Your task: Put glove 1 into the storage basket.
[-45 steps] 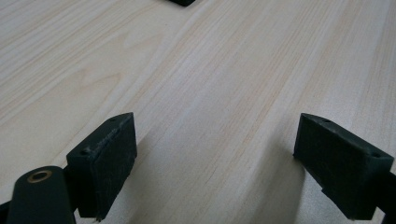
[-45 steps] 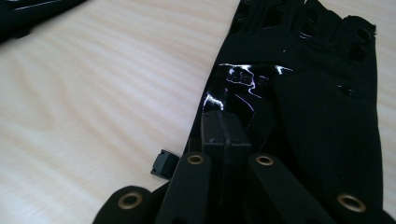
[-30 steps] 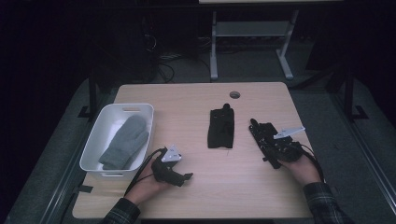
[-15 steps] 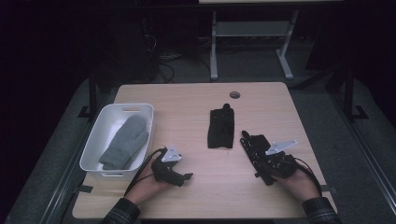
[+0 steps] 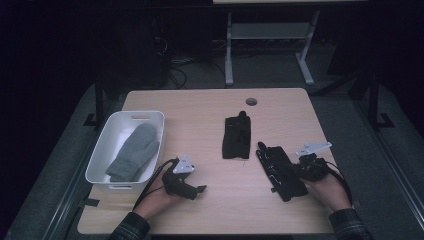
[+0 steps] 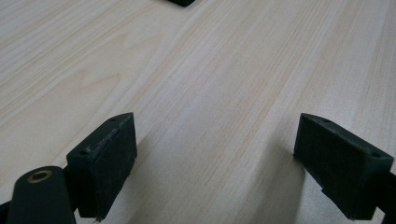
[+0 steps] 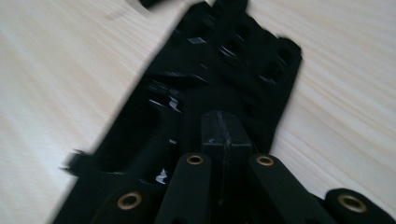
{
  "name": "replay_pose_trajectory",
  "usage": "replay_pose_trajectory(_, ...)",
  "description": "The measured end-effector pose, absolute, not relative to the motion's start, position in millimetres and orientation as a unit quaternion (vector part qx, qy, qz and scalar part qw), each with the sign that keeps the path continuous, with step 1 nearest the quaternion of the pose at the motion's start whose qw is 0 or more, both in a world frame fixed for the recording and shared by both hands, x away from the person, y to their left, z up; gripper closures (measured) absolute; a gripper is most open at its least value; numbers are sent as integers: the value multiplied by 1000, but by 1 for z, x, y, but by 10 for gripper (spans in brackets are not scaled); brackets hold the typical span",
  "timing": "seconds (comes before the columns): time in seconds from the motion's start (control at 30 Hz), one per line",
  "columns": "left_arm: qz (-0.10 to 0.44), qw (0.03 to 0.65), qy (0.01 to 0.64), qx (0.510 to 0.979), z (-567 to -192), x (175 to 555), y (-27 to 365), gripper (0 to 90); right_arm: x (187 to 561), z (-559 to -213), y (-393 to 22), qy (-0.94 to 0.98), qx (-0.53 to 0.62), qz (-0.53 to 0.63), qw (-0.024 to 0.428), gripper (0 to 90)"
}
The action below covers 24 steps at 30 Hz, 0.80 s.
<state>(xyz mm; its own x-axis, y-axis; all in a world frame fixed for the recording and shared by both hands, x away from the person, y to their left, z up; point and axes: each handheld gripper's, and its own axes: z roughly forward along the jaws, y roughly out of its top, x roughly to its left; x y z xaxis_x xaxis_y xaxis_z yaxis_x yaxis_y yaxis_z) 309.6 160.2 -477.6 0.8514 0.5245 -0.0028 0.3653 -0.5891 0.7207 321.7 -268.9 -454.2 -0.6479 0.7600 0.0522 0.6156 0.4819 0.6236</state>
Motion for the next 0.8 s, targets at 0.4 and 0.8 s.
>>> replay_pose_trajectory(0.4, 106, 377, 251, 885, -478, 309, 160, 122, 304, -458, -252, 870, 373, 308, 92, 900)
replay_pose_trajectory(0.8, 103, 379, 243, 887, -478, 310, 162, 122, 302, -450, -257, 854, 373, 335, 136, 782)
